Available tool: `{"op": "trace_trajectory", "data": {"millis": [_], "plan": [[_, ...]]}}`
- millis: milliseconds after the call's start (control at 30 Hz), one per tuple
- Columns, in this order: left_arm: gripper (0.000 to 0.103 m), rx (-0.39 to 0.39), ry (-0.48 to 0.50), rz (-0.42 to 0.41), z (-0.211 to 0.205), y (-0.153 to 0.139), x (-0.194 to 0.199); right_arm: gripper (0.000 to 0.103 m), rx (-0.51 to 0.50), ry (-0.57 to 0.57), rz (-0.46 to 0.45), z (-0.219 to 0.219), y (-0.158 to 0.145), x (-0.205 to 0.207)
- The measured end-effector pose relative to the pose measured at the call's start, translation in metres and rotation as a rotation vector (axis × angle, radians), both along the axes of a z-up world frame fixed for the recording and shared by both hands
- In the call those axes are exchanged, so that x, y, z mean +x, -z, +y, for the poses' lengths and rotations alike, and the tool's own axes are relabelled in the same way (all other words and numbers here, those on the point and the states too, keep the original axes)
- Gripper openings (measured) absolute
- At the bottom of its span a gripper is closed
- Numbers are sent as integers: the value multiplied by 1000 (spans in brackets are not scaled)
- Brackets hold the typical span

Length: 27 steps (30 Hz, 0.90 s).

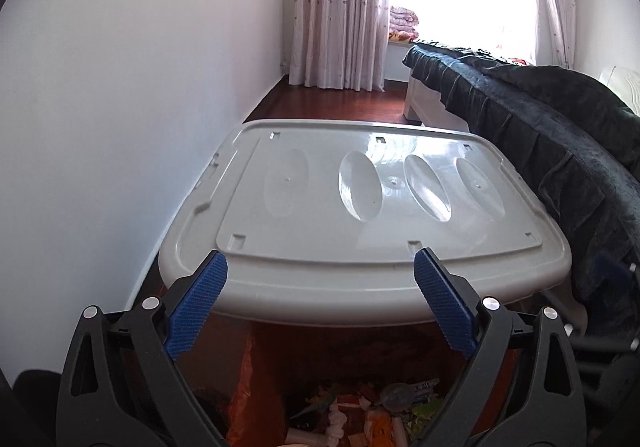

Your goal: Collect trash

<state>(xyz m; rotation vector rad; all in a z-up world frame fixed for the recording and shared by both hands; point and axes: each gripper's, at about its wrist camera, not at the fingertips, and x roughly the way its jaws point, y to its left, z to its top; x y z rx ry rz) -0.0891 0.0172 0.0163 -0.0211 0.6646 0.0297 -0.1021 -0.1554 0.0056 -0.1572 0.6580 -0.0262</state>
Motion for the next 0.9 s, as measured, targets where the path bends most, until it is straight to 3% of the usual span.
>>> {"op": "trace_trajectory", "data": {"millis": [100,267,667,900], "plan": [[92,-14,10,-11,-2,-6,6,95,13,18,-63,-3,-21,18],[92,-4,-8,-11,-9,-13,21,98,41,51,-103,-9,-37,43],[93,-59,5,12,-12,-16,51,98,64,98,-123,-27,-33,77],[93,-25,-23,-6,-12,-16,60,98,44,105,-137,-26,-28,77]]}}
